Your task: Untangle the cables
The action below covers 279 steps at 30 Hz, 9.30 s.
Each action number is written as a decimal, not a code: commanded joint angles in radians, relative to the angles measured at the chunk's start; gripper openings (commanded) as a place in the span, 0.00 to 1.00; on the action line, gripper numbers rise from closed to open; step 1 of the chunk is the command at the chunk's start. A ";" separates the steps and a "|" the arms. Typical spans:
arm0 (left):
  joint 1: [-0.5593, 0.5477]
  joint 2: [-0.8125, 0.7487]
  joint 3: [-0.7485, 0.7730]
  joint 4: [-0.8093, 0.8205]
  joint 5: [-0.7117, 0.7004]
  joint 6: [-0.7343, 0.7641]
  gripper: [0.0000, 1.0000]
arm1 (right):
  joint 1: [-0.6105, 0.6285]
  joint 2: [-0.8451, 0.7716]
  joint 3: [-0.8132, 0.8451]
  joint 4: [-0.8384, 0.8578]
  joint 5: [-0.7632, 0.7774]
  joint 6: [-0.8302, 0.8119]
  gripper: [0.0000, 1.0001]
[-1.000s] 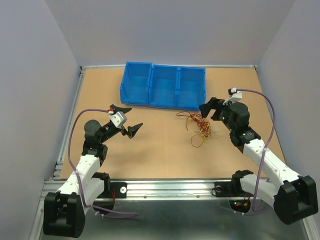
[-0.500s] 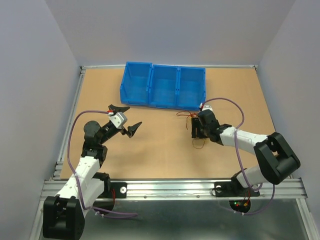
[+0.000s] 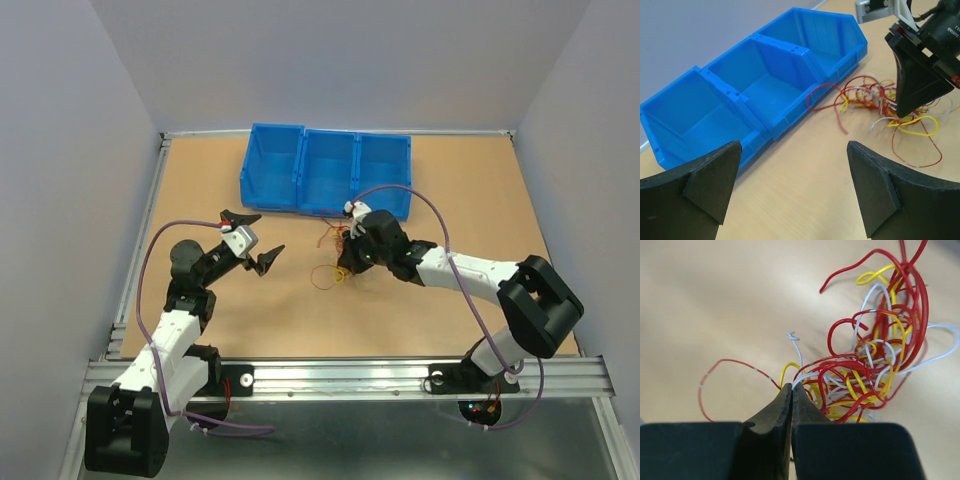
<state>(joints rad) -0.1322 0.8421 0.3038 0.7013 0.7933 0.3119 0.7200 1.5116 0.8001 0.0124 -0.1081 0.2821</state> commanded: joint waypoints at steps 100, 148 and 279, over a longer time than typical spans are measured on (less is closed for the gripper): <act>0.795 0.215 0.347 -0.008 -0.094 -0.507 0.00 | 0.151 -1.254 -0.585 0.261 1.200 0.161 0.00; 0.195 -0.048 0.731 -0.276 0.308 -0.431 0.00 | 0.234 0.384 0.401 0.922 -0.392 -0.164 0.98; -0.063 0.948 1.368 -0.607 -0.829 0.113 0.00 | 0.208 -0.465 -0.435 0.686 0.648 -0.077 1.00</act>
<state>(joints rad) -0.1997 1.7603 1.5509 0.2062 0.1280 0.3836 0.9352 1.0748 0.3904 0.6788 0.5407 0.1955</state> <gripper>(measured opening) 0.038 0.999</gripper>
